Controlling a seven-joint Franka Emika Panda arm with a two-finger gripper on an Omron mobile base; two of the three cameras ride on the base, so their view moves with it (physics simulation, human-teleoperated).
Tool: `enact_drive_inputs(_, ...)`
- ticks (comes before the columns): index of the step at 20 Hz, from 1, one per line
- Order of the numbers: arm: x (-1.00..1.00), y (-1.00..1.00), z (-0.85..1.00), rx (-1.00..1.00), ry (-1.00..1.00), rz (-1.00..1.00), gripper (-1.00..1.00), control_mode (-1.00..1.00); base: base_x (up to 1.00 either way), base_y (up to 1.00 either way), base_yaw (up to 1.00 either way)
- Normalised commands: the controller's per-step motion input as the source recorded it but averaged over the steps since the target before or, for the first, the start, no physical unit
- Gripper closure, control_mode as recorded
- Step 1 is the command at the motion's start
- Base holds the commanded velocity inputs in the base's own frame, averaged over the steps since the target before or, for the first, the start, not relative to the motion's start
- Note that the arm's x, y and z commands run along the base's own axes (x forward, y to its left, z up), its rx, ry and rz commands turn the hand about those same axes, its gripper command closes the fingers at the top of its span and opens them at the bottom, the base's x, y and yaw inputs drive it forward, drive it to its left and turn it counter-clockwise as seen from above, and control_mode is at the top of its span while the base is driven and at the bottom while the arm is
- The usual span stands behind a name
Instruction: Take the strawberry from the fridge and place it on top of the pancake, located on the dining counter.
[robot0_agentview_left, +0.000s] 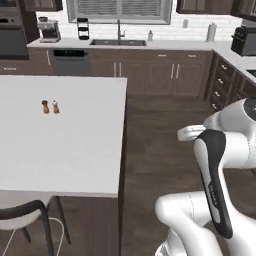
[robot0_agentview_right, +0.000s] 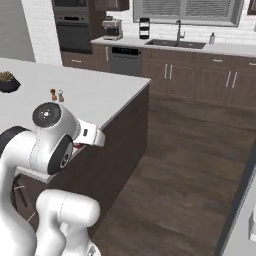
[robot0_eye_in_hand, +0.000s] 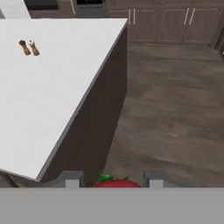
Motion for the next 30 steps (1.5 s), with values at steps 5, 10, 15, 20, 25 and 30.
enact_drive_inputs(5, 0.0, 0.0, 0.0, 0.0, 0.0, 0.0, 1.0, 1.0, -1.0, 0.08, 0.43)
enact_drive_inputs(10, 0.0, 0.0, 0.0, 0.0, 0.0, 0.0, 1.0, 1.0, -0.74, 1.0, 0.39)
enact_drive_inputs(15, 0.0, 0.0, 0.0, 0.0, 0.0, 0.0, 1.0, 1.0, -0.04, 1.0, 0.25)
enact_drive_inputs(20, 0.0, 0.0, 0.0, 0.0, 0.0, 0.0, 1.0, 1.0, 0.38, 1.0, 0.1)
enact_drive_inputs(25, 0.0, 0.0, 0.0, 0.0, 0.0, 0.0, 1.0, 1.0, 0.37, 1.0, 0.0)
enact_drive_inputs(30, 0.0, 0.0, 0.0, 0.0, 0.0, 0.0, 1.0, 1.0, 0.19, 1.0, -0.05)
